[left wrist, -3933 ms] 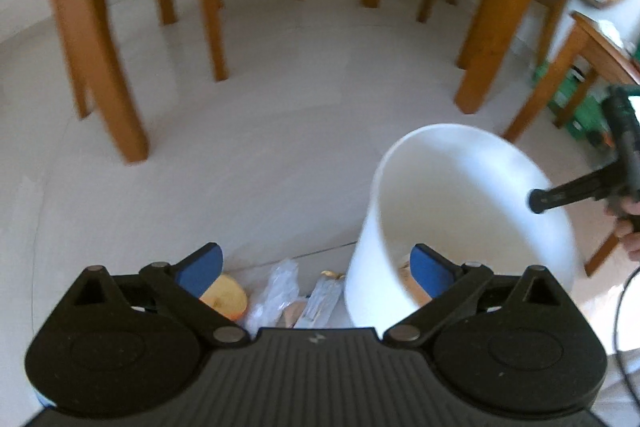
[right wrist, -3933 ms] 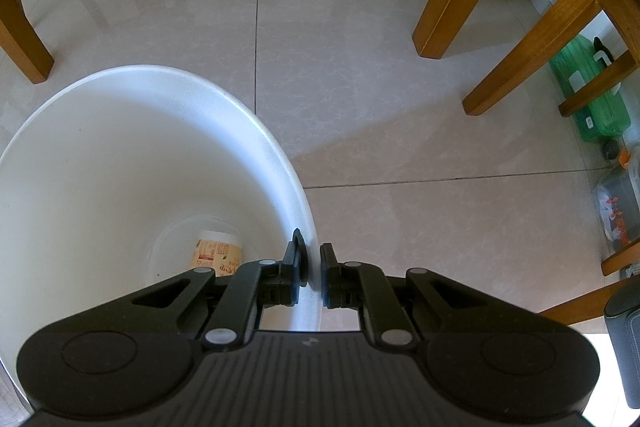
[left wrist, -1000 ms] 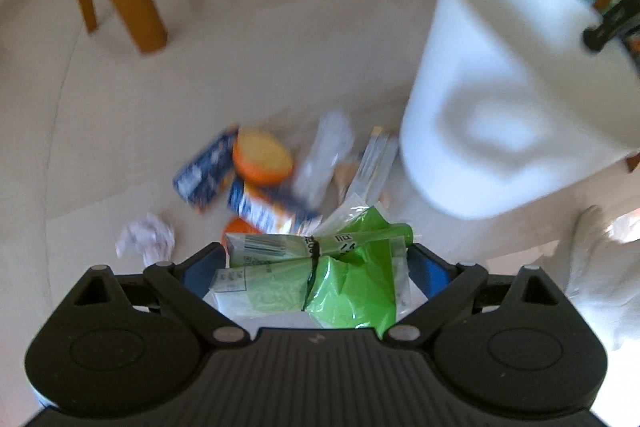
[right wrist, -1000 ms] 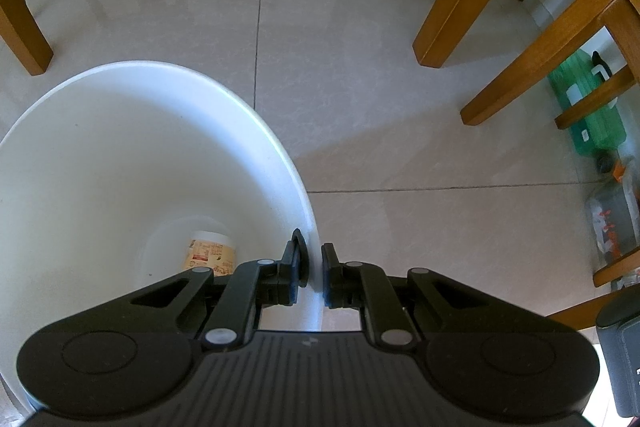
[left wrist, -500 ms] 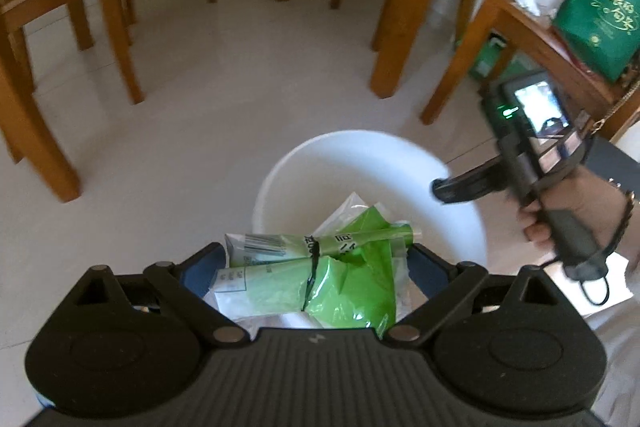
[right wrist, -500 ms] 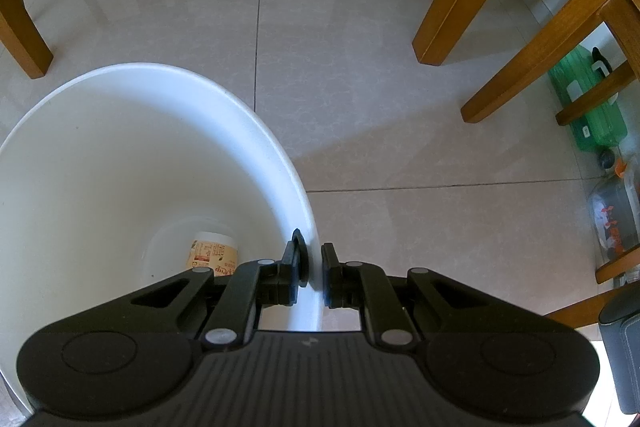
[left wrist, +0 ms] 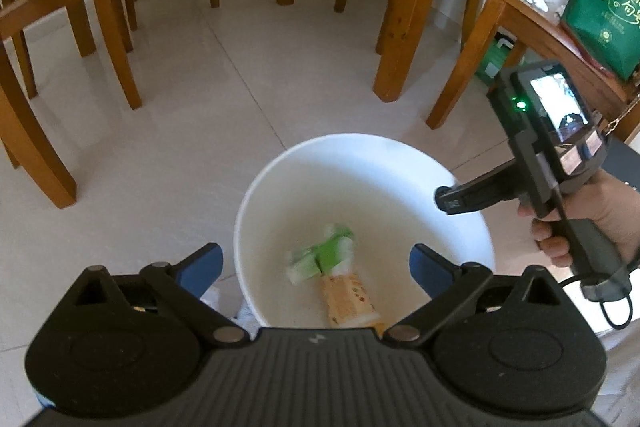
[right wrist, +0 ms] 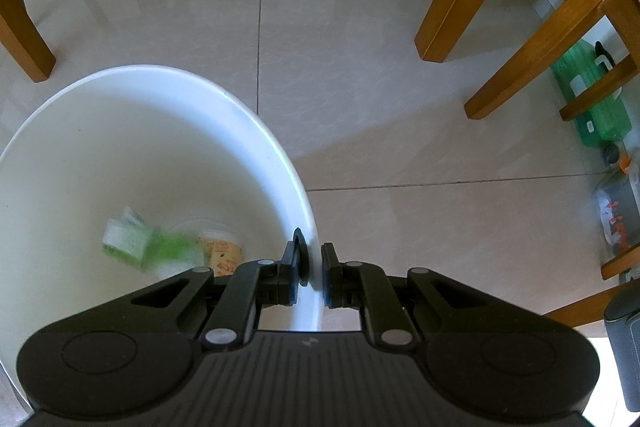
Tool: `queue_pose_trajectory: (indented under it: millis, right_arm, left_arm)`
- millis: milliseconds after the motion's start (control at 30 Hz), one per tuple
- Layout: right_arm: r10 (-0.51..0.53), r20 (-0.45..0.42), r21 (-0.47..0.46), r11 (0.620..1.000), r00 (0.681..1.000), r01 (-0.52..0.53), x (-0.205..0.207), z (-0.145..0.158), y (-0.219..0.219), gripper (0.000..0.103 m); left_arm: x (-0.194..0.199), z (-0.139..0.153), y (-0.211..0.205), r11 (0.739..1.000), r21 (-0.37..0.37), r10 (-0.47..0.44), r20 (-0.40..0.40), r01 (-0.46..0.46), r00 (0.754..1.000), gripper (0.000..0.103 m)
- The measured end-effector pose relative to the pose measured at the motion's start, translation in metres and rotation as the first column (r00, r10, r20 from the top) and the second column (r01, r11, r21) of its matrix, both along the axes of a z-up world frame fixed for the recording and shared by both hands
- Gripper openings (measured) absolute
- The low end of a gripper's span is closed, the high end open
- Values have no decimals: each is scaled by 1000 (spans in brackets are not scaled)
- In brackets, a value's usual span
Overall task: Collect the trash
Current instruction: 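Carry the green packet with the left tool into the bin and release, then lower the left tool onto the small white cup and close it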
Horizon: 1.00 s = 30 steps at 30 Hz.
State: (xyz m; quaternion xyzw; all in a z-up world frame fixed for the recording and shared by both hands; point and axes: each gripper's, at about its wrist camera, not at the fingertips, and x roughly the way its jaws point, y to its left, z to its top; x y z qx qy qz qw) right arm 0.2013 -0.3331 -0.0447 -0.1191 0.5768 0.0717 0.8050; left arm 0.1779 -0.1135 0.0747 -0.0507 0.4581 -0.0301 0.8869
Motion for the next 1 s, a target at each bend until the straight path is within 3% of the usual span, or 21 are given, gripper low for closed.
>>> queue_pose_trajectory:
  millis: [367,567,800,900,1000]
  right_arm:
    - [8,2,-3,1000,1000,-8,-1,0,1,14]
    - [10,3,-6,1000,1000,-10,-1,0,2,14]
    - [11,8,-14,1000,1000,-11,-3,0,6,14]
    - [15,11,-20,1000,1000,-14,-5,0,8,15]
    - [15,13,-22,1000,1000,-15,-5,0,9,15]
  left_arm:
    - [-19,-5,58,988,9,156,4,-156,988,100]
    - [-42,-26,107,959,53,280,4,-280,960,100]
    - [-72,-77,146,901,78,432,-92,-426,897,100]
    - [-84,-102,148,878,52,479,-126,-476,869,100]
    - [-93,-132,145,835,2,542,-184,-551,820,99]
